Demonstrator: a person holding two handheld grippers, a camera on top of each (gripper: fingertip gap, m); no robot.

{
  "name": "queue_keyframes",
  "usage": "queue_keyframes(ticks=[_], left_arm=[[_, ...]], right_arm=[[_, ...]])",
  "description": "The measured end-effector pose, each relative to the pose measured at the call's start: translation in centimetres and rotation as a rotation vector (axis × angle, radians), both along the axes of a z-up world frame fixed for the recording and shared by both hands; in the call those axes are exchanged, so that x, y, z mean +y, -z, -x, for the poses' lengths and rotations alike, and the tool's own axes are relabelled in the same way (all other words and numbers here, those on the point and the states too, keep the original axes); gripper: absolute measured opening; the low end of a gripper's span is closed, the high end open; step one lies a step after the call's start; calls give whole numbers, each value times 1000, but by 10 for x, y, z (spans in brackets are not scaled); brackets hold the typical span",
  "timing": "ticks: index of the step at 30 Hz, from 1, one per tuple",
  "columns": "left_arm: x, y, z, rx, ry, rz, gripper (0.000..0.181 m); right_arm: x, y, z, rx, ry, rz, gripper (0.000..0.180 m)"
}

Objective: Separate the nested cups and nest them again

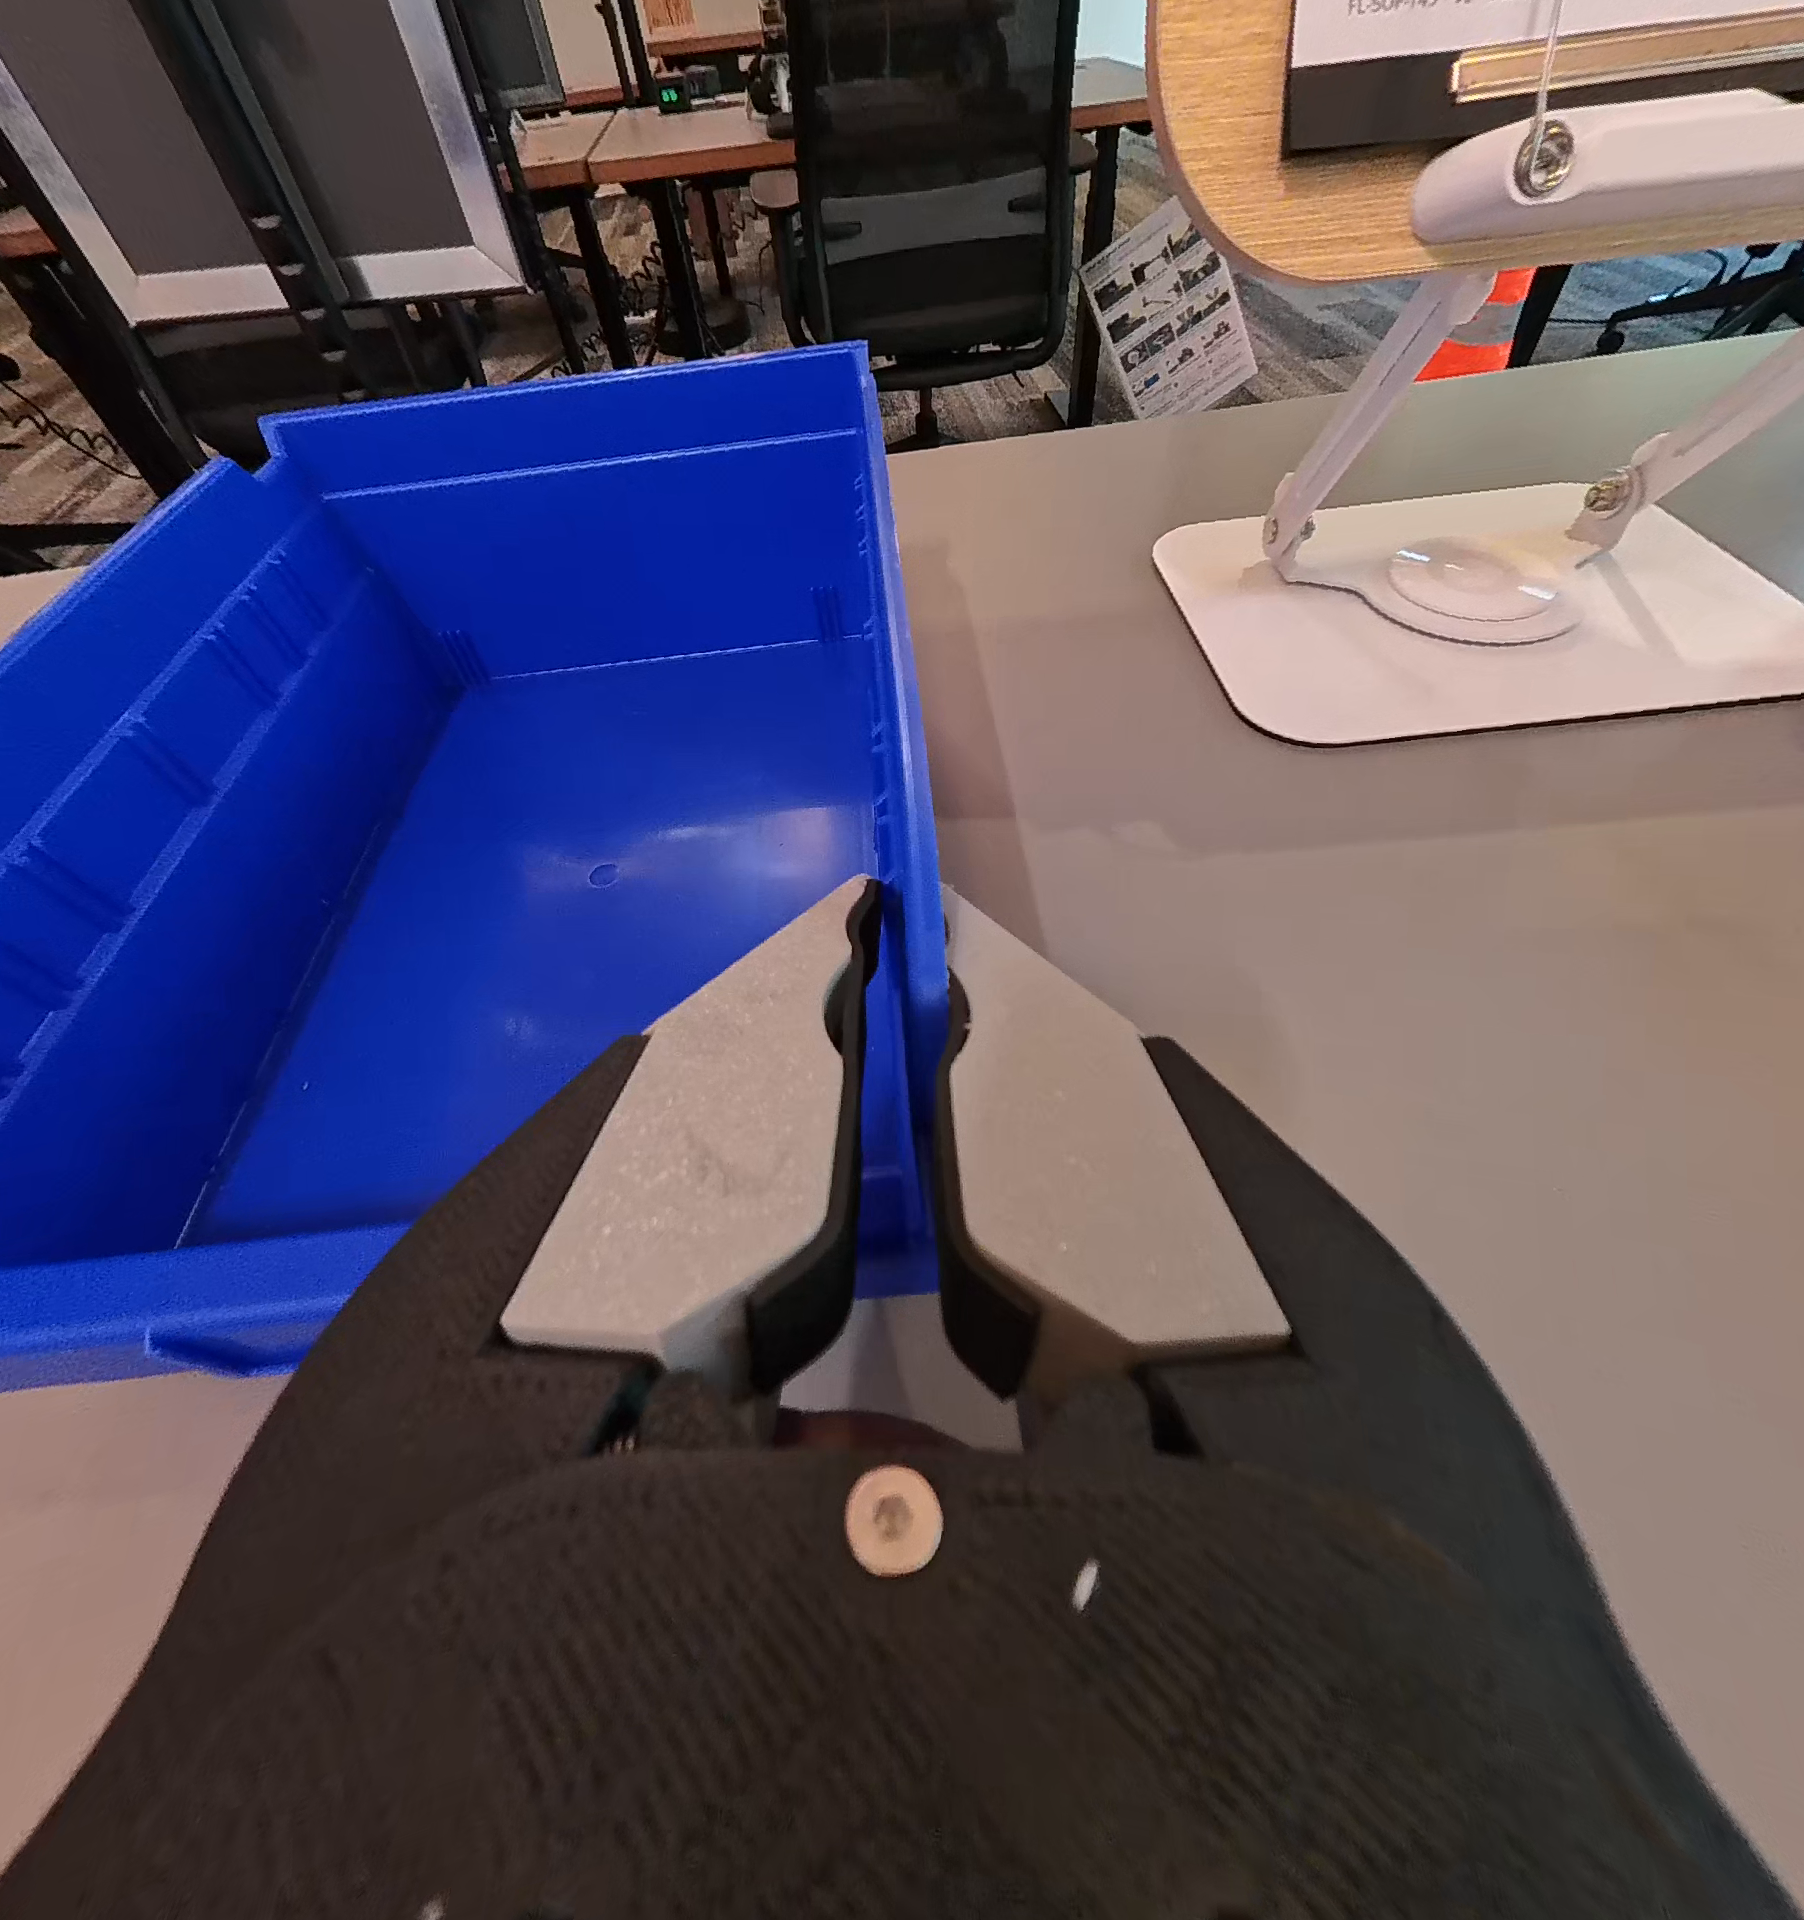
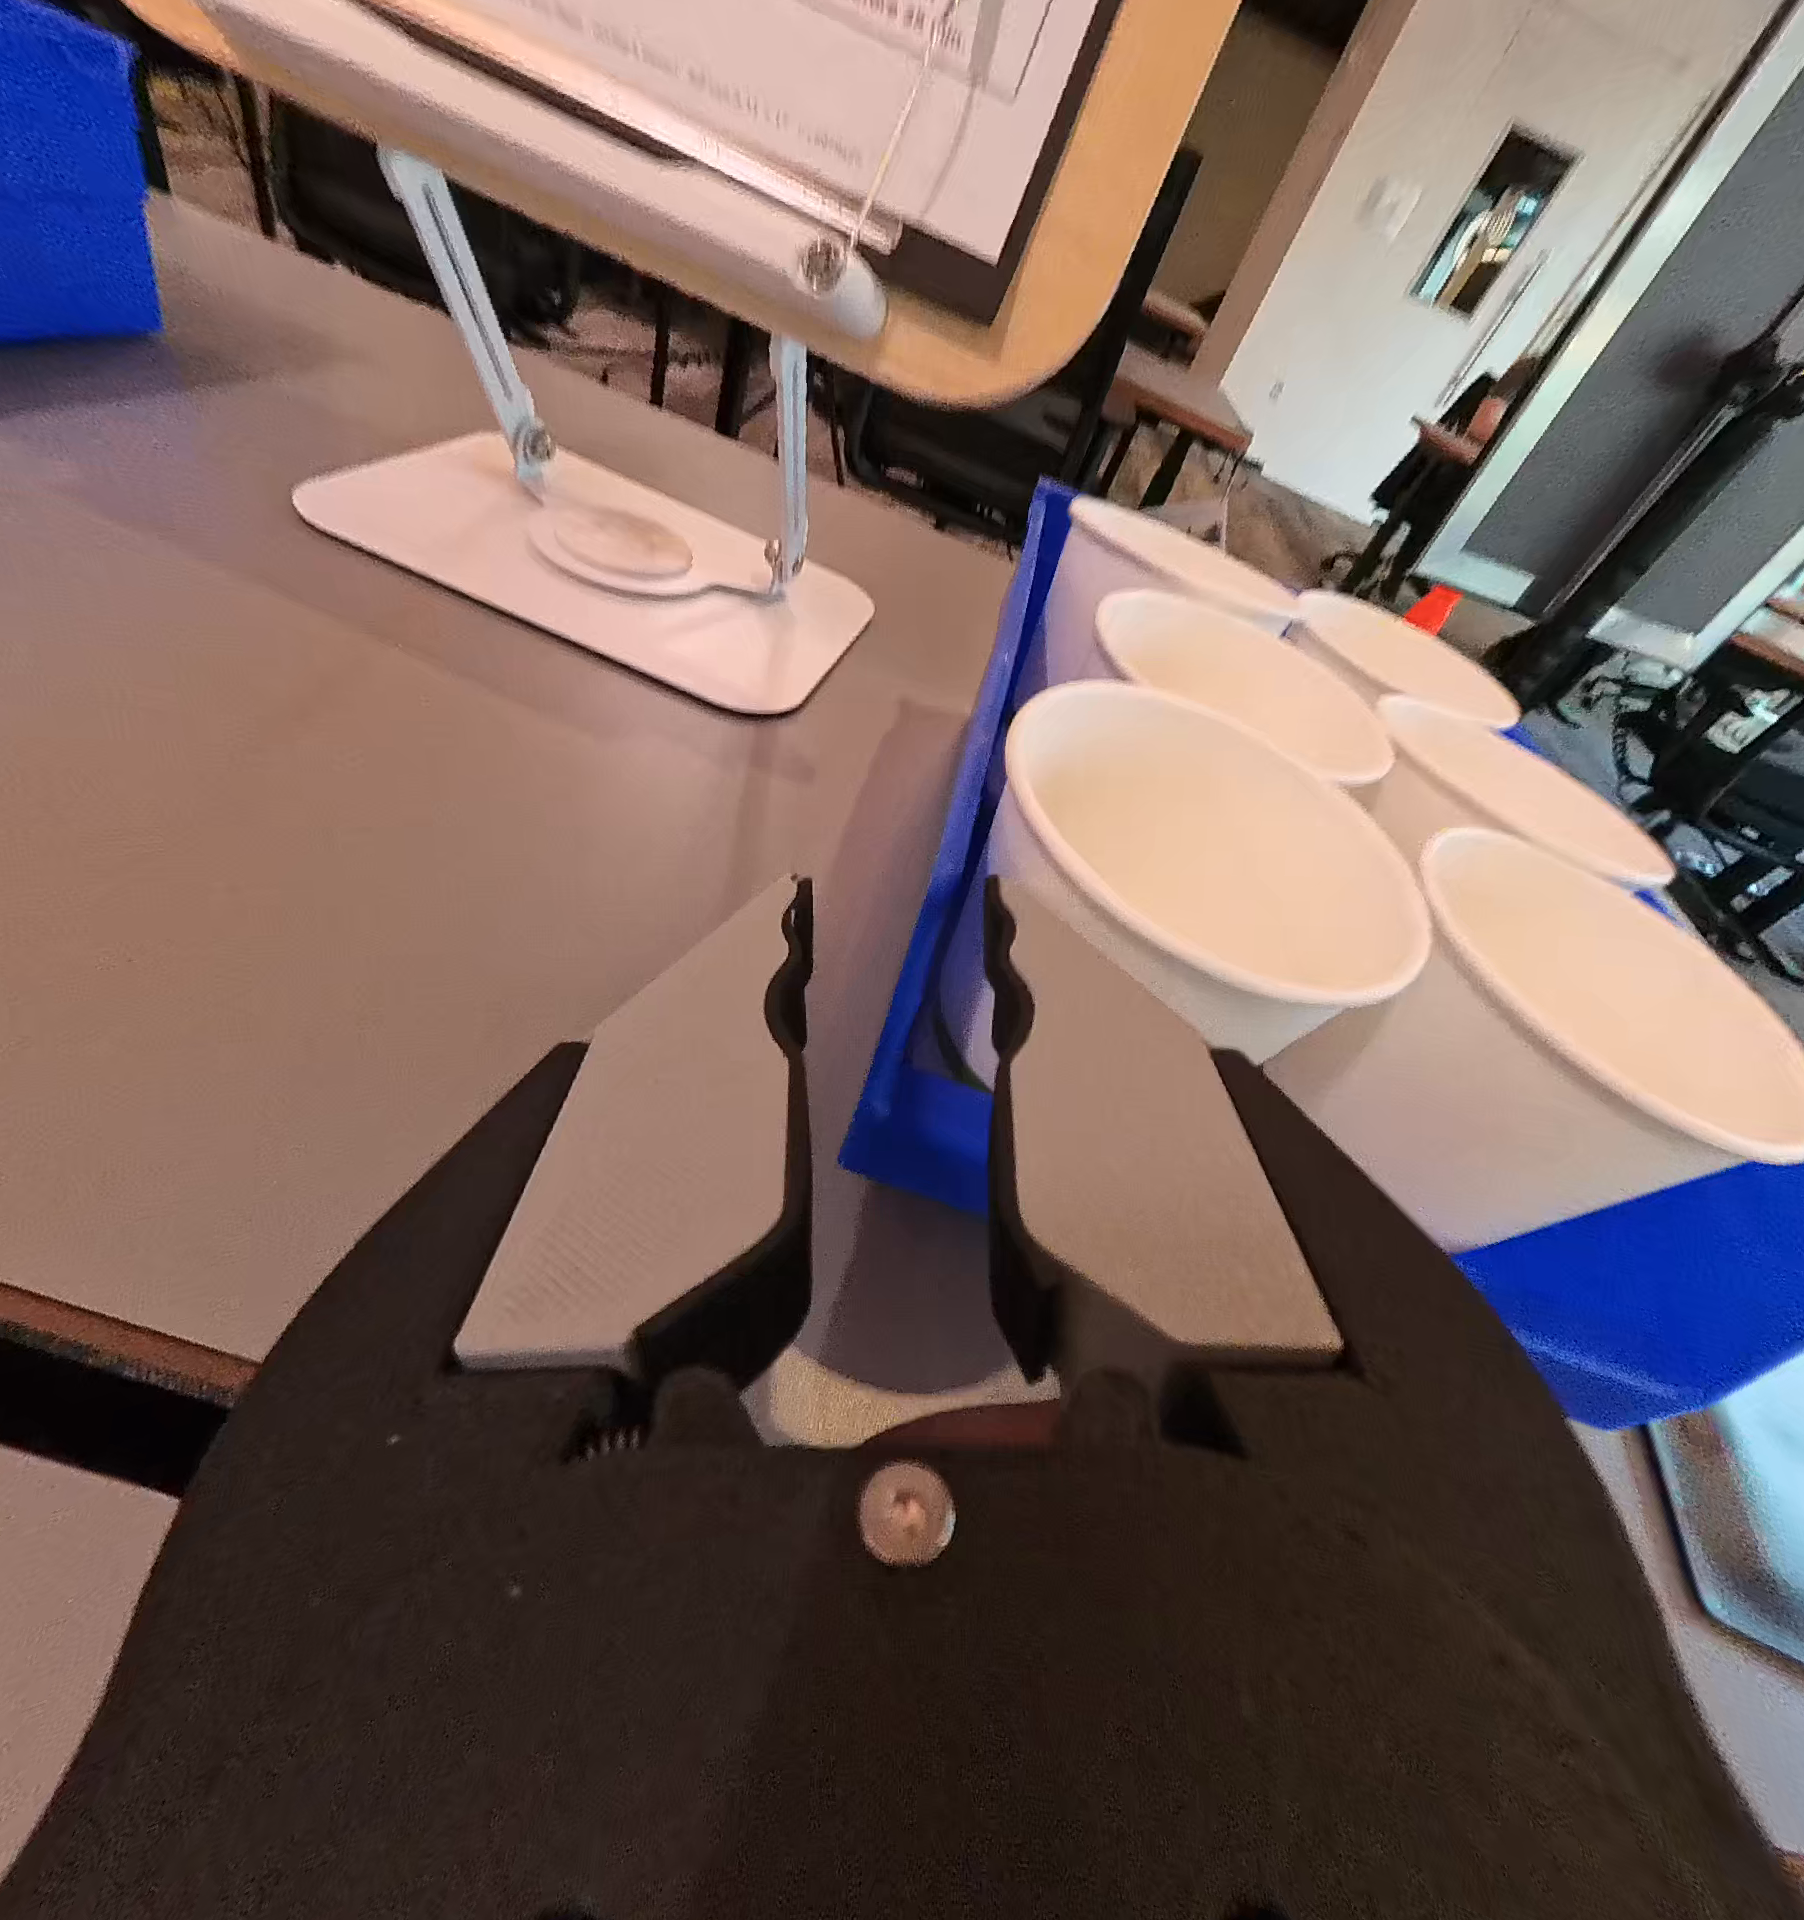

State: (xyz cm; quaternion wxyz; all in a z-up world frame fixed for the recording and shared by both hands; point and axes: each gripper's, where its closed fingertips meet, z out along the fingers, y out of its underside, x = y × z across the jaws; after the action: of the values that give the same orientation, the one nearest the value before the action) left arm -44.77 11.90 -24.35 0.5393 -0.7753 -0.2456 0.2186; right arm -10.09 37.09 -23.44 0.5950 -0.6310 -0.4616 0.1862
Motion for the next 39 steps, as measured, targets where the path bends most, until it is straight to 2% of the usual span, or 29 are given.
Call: queue_keyframes(ticks=[3, 7, 12, 14, 31, 39], left_arm=[[0, 0, 0, 0, 0, 0, 4], [0, 0, 0, -2, 0, -1, 4], [0, 0, 0, -3, -1, -3, 4], [0, 0, 0, -3, -1, -2, 4], [-6, -3, -2, 22, -16, 2, 3], [-26, 3, -21, 8, -26, 15, 3]], right_arm=[[3, 11, 1, -52, 10, 20, 29], [9, 15, -1, -73, 32, 13, 7], [10, 26, 1, -109, 31, 44, 13], [13, 24, 0, -111, 51, 23, 7], [16, 22, -1, -81, 43, 66, 5], [16, 22, -1, -70, 42, 60, 5]])
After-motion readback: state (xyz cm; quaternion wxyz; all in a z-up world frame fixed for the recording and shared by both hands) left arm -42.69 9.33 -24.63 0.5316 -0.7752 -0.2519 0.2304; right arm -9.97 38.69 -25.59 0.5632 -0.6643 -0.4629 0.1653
